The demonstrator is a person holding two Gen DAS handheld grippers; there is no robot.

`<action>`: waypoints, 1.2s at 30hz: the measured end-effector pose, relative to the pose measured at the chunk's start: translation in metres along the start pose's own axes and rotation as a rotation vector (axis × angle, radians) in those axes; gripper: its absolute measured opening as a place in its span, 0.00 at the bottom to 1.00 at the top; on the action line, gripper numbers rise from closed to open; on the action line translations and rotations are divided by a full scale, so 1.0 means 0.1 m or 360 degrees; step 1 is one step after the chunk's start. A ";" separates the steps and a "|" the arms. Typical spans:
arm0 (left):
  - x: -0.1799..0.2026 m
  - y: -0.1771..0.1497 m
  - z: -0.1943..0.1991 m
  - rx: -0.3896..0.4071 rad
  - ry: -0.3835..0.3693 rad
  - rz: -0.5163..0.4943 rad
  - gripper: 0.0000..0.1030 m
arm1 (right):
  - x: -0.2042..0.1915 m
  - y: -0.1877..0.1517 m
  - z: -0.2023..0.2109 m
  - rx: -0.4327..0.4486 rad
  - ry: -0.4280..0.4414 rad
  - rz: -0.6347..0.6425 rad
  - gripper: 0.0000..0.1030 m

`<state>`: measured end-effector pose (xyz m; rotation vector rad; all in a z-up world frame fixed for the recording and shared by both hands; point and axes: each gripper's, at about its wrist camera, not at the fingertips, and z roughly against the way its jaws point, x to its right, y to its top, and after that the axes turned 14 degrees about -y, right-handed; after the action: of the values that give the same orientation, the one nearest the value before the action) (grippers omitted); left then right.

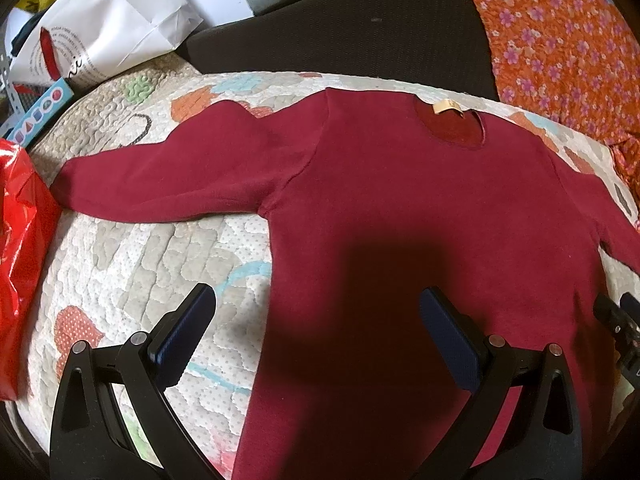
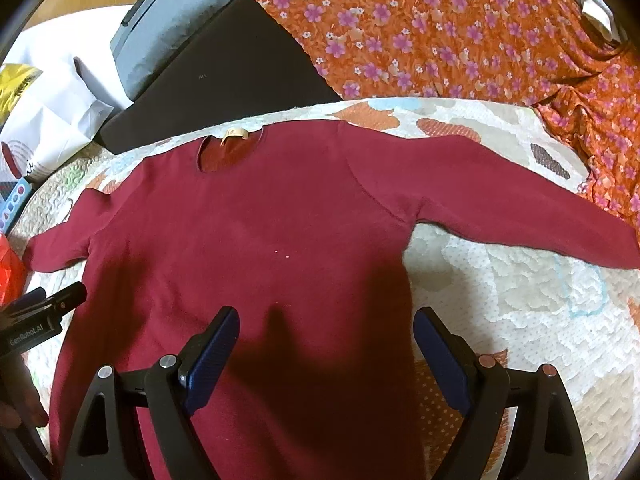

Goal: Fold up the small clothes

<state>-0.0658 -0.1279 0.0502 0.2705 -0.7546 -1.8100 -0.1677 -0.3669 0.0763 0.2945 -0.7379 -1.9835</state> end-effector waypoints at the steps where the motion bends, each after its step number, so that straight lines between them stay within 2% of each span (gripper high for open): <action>1: -0.03 0.01 0.00 -0.0001 -0.0002 0.0015 0.99 | -0.02 0.01 0.00 -0.0004 0.0002 0.0001 0.85; 9: -0.52 0.16 0.05 0.0021 0.0035 0.0245 0.99 | -0.32 0.13 -0.16 -0.0059 0.0032 0.0036 0.85; 12: -0.89 0.27 0.13 0.0061 0.0134 0.0360 0.99 | -0.47 0.18 -0.25 -0.0086 0.0046 0.0066 0.85; 17: -1.76 0.42 0.20 0.0122 0.0271 0.0714 0.99 | -0.64 0.25 -0.31 -0.0105 0.0128 0.0086 0.85; 19: -2.11 0.47 0.19 0.0202 0.0239 0.0905 0.99 | -0.72 0.26 -0.32 -0.0104 0.0157 0.0103 0.85; 22: -2.43 0.53 0.05 0.0297 0.0142 0.1082 0.99 | -0.82 0.25 -0.33 -0.0102 0.0183 0.0136 0.85; 23: -2.52 0.56 -0.03 0.0275 0.0124 0.1109 0.99 | -0.84 0.24 -0.34 -0.0106 0.0190 0.0148 0.85; 25: -2.65 0.60 -0.18 0.0227 0.0128 0.1134 0.91 | -0.88 0.24 -0.34 -0.0108 0.0199 0.0168 0.85; 27: -2.72 0.64 -0.23 0.0293 0.0164 0.1089 0.91 | -0.87 0.24 -0.33 -0.0105 0.0221 0.0167 0.85; 30: -2.78 0.72 -0.28 0.0329 0.0144 0.1088 0.89 | -0.84 0.24 -0.33 -0.0118 0.0256 0.0143 0.85; 32: -2.77 0.79 -0.28 0.0381 0.0133 0.1050 0.72 | -0.83 0.24 -0.34 -0.0129 0.0266 0.0130 0.85; 34: -2.76 0.84 -0.28 0.0388 0.0159 0.0993 0.14 | -0.83 0.23 -0.33 -0.0128 0.0270 0.0131 0.85; 36: -2.74 0.88 -0.24 0.0402 0.0135 0.0959 0.09 | -0.81 0.23 -0.32 -0.0133 0.0276 0.0134 0.85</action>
<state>0.1160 0.0960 0.0372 0.2490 -0.8918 -1.1314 -0.0945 -0.3178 0.0572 0.3743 -0.5472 -1.8769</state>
